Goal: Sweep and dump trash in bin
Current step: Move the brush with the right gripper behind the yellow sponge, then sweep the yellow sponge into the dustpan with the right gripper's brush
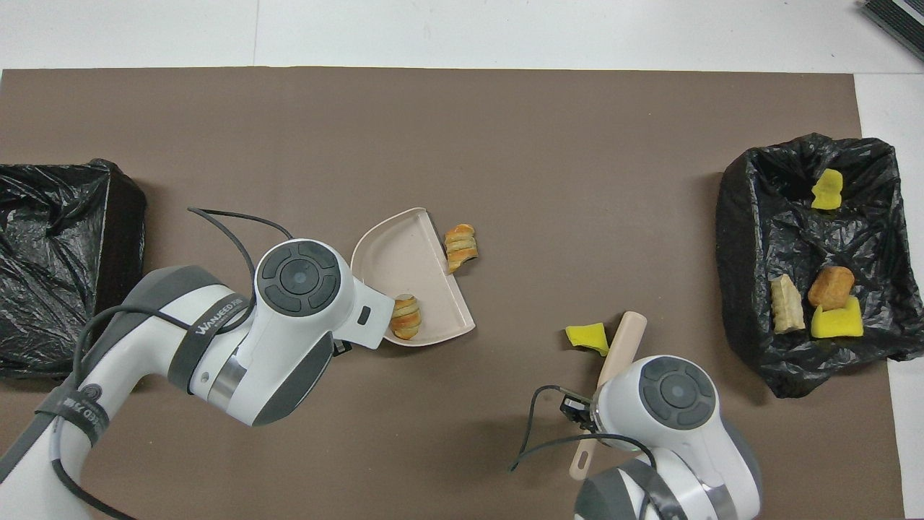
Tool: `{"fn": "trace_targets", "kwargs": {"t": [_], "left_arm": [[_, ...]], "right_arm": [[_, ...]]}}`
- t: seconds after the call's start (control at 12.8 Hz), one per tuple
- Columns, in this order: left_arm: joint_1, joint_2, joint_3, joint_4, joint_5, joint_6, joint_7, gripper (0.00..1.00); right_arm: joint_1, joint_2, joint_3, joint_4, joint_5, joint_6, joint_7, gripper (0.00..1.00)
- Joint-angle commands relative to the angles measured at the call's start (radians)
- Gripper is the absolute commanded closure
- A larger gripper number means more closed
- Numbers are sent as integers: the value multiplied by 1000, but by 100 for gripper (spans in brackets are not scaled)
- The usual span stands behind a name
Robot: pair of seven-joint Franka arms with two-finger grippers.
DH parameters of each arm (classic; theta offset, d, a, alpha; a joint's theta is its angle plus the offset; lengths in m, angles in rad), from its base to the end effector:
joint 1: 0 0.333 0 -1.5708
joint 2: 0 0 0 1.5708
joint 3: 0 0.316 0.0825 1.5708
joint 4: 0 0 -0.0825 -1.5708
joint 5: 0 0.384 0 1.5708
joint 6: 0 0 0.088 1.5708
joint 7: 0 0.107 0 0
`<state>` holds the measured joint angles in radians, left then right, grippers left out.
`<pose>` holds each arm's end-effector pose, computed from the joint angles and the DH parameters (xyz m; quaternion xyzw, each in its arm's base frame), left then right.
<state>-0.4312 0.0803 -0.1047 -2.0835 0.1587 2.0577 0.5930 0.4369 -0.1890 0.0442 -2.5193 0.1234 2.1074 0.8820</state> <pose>0.4763 -0.2724 0.3802 -0.8195 0.5671 0.0543 0.0623 0.3692 0.1989 0.3306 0.9646 -0.2348 -0.1145 0.0349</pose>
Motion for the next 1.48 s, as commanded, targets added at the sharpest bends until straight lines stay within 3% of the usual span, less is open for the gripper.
{"fn": "trace_targets", "kwargs": {"t": [0.0, 0.23, 0.47, 0.78, 1.01, 1.25, 1.4], "left_arm": [[-11, -17, 10, -26, 1, 28, -21, 100], [-11, -19, 10, -24, 1, 25, -21, 100], [-9, -17, 10, -24, 1, 27, -21, 100], [-1, -17, 11, -26, 1, 28, -21, 100], [-1, -16, 11, -24, -10, 35, -35, 100], [-1, -16, 11, -23, -15, 39, -50, 100], [3, -8, 11, -18, -31, 41, -61, 100]], "right_arm": [[0, 175, 5, 176, 57, 26, 20, 100], [11, 325, 14, 350, 64, 49, -59, 100], [66, 390, 22, 453, 136, 46, -223, 100], [143, 401, 29, 490, 255, 62, -464, 100], [158, 399, 31, 528, 271, 40, -564, 100], [137, 382, 22, 626, 248, -137, -632, 100], [106, 358, 20, 634, 229, -197, -716, 100]]}}
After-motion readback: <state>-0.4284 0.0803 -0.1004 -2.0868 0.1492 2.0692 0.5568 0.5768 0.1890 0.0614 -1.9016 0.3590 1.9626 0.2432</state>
